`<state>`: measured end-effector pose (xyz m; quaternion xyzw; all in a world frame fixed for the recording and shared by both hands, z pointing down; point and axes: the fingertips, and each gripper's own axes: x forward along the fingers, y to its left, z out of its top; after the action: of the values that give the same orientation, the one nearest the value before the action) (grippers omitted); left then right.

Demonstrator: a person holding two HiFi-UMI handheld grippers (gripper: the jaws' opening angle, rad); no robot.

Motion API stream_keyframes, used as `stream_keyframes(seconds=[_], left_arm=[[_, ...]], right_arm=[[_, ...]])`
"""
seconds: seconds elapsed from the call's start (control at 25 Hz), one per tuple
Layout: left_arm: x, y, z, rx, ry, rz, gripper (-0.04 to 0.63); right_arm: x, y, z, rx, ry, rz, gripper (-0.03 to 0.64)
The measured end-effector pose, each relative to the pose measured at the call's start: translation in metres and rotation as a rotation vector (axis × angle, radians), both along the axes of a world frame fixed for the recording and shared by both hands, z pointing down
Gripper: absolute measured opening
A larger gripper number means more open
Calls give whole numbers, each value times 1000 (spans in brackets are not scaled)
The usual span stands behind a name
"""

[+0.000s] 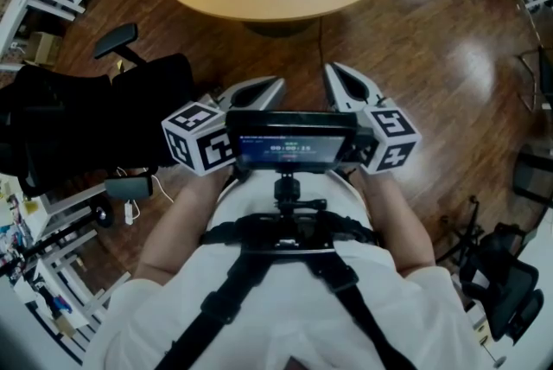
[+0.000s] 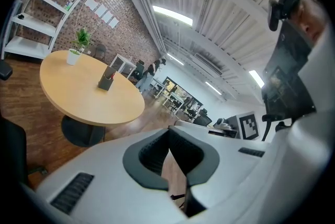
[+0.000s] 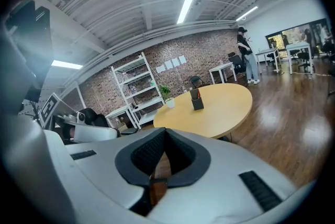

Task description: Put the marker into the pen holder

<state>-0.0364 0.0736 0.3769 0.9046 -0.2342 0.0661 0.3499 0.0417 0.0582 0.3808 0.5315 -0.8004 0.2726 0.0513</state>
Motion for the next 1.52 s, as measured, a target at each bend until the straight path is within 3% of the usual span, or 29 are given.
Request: stream_keyframes(seconds=[1.52], left_arm=[[1,5,0,5,2,47,-8]], right_arm=[[-6,1,-3,10,44,-7,-6]])
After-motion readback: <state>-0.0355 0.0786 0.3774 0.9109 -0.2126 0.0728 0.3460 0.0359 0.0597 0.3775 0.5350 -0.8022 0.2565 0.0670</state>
